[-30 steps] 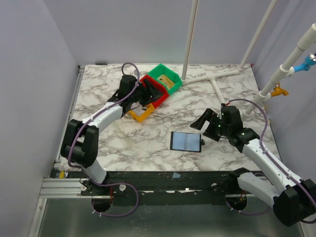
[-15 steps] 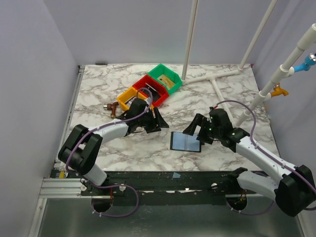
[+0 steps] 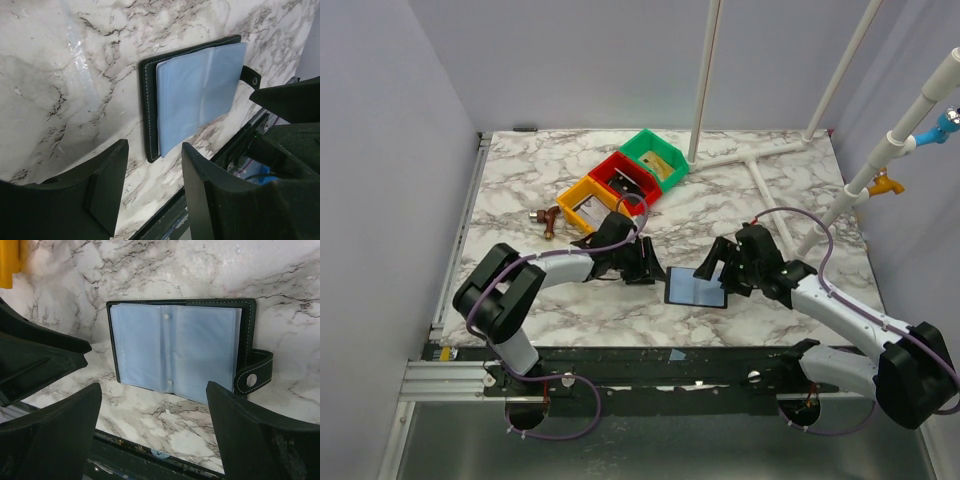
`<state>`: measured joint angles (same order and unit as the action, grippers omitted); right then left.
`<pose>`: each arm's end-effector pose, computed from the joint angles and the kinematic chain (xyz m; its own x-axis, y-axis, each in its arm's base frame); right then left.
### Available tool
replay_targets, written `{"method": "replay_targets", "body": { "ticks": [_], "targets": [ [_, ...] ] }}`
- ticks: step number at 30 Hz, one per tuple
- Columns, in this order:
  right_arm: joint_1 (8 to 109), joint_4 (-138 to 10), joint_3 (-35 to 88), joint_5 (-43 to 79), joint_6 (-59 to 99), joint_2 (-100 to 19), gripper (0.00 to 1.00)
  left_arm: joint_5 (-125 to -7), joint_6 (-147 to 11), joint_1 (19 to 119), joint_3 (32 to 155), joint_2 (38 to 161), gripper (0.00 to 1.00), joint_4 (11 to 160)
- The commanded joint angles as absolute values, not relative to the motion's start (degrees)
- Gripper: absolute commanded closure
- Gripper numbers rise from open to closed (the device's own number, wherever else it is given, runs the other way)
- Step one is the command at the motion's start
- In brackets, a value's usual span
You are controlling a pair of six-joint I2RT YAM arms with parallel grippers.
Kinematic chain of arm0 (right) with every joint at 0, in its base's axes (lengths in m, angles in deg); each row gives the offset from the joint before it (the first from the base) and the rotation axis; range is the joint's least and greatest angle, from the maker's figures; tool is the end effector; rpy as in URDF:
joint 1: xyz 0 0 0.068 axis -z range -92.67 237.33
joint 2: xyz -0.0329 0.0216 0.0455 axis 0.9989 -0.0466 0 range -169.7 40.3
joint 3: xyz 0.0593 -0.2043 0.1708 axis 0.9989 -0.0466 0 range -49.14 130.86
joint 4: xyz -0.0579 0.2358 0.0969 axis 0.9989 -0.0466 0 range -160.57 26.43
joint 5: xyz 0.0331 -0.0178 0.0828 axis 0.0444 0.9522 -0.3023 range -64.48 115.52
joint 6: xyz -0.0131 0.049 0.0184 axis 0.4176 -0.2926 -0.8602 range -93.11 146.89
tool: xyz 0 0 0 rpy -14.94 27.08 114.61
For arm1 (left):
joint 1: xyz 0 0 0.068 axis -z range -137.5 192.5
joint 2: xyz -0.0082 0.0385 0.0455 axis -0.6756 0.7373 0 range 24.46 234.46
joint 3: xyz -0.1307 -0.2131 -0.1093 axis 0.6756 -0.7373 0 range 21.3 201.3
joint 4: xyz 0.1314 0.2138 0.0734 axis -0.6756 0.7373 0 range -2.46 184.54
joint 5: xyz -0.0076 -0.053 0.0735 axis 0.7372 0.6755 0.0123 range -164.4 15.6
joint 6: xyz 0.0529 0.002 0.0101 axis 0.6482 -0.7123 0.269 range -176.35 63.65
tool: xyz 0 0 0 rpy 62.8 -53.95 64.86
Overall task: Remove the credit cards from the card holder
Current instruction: Close the card holder at the center of the board.
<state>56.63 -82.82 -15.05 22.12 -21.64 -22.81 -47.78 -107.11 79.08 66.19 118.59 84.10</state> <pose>0.1854 0.1126 0.2008 -0.8322 0.3757 -0.4077 0.1208 0.8407 0.5279 0.2461 -0.2024 0.1546 -0.9710 -0.1417 -0.1923 0.0498 0.6673 -0.7431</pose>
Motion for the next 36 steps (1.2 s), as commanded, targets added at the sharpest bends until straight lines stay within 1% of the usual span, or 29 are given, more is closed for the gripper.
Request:
{"method": "replay_targets", "body": {
  "ticks": [1, 2, 6, 7, 9, 12, 16, 18, 20, 21, 25, 27, 30, 32, 33, 35, 36],
  "targets": [
    [56.20, -83.09, -15.69, 25.33, -21.23, -23.17, 0.13, -47.60, -105.00, 80.17, 66.47, 120.90, 0.53, 84.87],
    [56.13, -83.20, -15.73, 25.30, -21.16, -23.39, 0.15, -47.44, -104.94, 80.36, 66.63, 121.24, 0.54, 84.88],
    [56.04, -84.42, -15.64, 28.23, -21.21, -24.29, 0.17, -47.44, -104.69, 81.04, 67.26, 122.33, 0.54, 85.08],
    [55.96, -85.00, -15.77, 29.14, -21.28, -24.19, 0.19, -47.61, -104.63, 81.23, 67.40, 122.37, 0.55, 85.15],
    [56.00, -85.49, -16.27, 30.70, -21.43, -23.53, 0.20, -47.93, -104.56, 81.48, 67.58, 122.48, 0.57, 85.22],
    [55.96, -86.32, -16.37, 32.16, -21.41, -23.55, 0.20, -47.93, -104.67, 81.78, 67.62, 122.83, 0.57, 85.13],
    [55.99, -85.84, -16.87, 32.20, -21.52, -24.34, 0.26, -47.68, -104.89, 82.05, 67.79, 123.39, 0.57, 84.73],
    [56.01, -85.51, -17.12, 32.05, -21.51, -24.88, 0.32, -47.54, -104.92, 82.27, 68.01, 123.58, 0.57, 84.74],
    [55.95, -85.46, -17.24, 32.43, -21.56, -25.30, 0.33, -47.46, -104.98, 82.33, 68.23, 123.73, 0.57, 84.75],
    [55.96, -85.58, -17.35, 32.61, -21.57, -25.50, 0.36, -47.50, -105.04, 82.45, 68.31, 123.78, 0.57, 84.78],
    [55.95, -86.17, -17.38, 33.92, -21.44, -26.00, 0.36, -47.41, -105.17, 82.58, 68.59, 124.13, 0.57, 84.58],
    [55.95, -86.16, -17.54, 34.14, -21.48, -26.31, 0.46, -47.34, -105.23, 82.78, 68.76, 124.33, 0.57, 84.57],
    [55.96, -85.74, -18.04, 34.15, -21.38, -27.11, 0.46, -47.24, -105.32, 82.97, 69.07, 124.82, 0.57, 84.56],
    [55.95, -85.44, -18.19, 34.29, -21.53, -27.76, 0.57, -47.22, -105.37, 83.10, 69.28, 125.26, 0.57, 84.48],
    [55.96, -85.44, -18.14, 34.38, -21.38, -28.04, 0.59, -47.23, -105.39, 83.14, 69.33, 125.44, 0.57, 84.53],
    [55.95, -85.46, -18.07, 34.61, -21.29, -28.62, 0.60, -47.27, -105.40, 83.19, 69.55, 125.87, 0.57, 84.53],
    [55.92, -85.46, -18.05, 34.72, -21.25, -28.77, 0.63, -47.41, -105.39, 83.24, 69.55, 126.07, 0.58, 84.59]
  ]
}}
